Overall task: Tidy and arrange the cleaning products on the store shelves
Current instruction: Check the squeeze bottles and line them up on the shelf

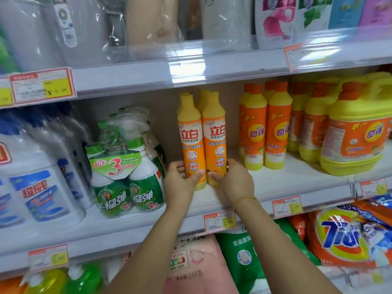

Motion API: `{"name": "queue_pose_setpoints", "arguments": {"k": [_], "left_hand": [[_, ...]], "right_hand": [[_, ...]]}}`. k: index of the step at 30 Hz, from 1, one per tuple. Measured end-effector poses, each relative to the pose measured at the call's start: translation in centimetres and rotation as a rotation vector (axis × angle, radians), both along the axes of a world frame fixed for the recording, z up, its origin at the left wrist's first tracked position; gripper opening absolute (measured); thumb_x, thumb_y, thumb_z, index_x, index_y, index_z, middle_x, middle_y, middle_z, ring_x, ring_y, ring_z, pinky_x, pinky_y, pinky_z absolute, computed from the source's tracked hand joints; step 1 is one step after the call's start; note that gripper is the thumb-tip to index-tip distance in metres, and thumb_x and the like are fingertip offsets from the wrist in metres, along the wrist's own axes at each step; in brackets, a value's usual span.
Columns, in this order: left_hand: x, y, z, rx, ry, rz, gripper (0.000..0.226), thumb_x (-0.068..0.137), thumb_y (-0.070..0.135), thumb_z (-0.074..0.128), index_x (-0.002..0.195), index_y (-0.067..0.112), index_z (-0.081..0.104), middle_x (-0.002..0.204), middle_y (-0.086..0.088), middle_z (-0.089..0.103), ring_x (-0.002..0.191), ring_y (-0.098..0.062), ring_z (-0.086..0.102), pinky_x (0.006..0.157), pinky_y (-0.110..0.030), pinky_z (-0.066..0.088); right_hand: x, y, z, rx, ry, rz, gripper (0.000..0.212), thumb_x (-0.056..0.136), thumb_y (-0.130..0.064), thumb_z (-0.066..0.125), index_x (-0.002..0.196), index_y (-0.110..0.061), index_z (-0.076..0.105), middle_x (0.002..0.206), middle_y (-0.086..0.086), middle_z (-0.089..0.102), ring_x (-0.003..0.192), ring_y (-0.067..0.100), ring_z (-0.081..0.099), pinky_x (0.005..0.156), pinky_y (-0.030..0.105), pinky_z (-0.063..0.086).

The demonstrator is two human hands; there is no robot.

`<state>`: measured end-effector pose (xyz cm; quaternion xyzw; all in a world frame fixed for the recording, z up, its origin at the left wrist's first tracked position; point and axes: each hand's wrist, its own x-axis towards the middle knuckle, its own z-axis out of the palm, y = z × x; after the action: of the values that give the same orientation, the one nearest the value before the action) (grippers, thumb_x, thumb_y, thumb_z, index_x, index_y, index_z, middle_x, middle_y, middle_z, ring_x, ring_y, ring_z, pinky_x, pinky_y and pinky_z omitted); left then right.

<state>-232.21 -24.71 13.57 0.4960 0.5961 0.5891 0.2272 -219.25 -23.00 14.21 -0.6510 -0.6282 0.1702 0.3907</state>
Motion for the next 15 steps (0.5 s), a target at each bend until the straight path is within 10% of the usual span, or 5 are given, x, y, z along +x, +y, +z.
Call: {"name": "queue_pose_setpoints", "arguments": {"k": [15], "left_hand": [[0.2,0.7,-0.4,-0.061,0.042,0.090,0.057,0.076,0.037,0.079,0.117,0.007,0.053,0.103,-0.004,0.063,0.089,-0.021,0.062,0.083,-0.036,0.053]], "right_hand": [[-0.8,0.0,-1.2,0.075,-0.060,-0.058,0.055,0.085,-0.060,0.054,0.117,-0.017,0.044,0.110,0.010,0.062,0.099,0.031,0.060,0.068,0.031,0.038]]}}
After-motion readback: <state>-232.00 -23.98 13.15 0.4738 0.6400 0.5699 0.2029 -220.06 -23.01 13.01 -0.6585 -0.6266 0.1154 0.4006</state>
